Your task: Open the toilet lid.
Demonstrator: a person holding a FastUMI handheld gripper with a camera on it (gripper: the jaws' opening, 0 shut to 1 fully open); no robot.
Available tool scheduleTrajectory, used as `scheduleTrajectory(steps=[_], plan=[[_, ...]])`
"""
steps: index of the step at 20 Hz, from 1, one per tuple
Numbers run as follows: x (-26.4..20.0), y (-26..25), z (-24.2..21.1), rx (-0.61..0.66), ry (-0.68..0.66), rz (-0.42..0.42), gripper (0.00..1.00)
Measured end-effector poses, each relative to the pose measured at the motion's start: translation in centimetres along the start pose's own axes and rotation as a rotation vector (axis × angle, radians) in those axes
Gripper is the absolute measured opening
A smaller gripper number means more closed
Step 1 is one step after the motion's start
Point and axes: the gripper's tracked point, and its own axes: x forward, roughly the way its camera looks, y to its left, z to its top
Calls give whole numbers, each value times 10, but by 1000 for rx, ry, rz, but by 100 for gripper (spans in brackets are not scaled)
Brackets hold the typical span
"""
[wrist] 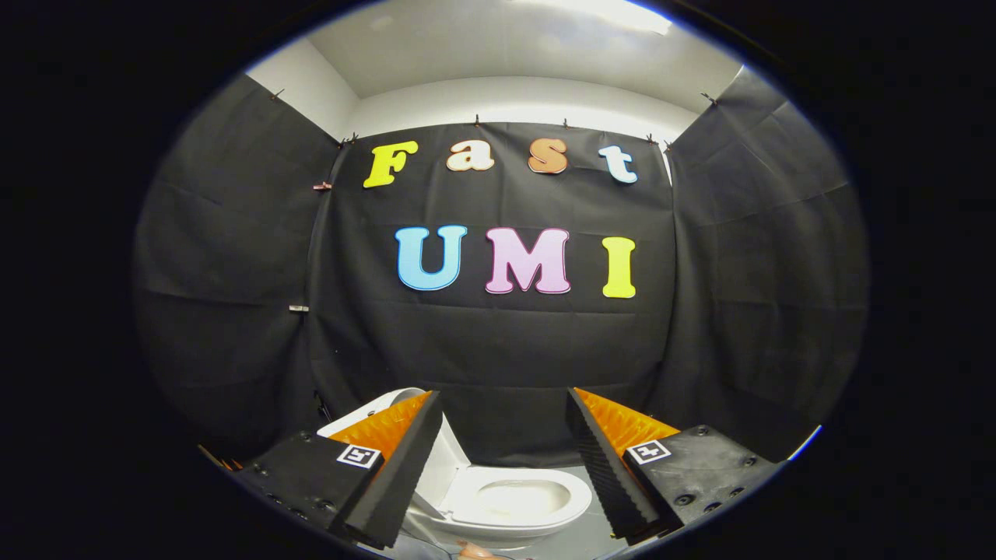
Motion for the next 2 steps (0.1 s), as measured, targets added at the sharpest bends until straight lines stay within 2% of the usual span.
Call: scheduleTrajectory(steps=[2], plan=[[0, 0, -1, 0, -1, 0, 99]])
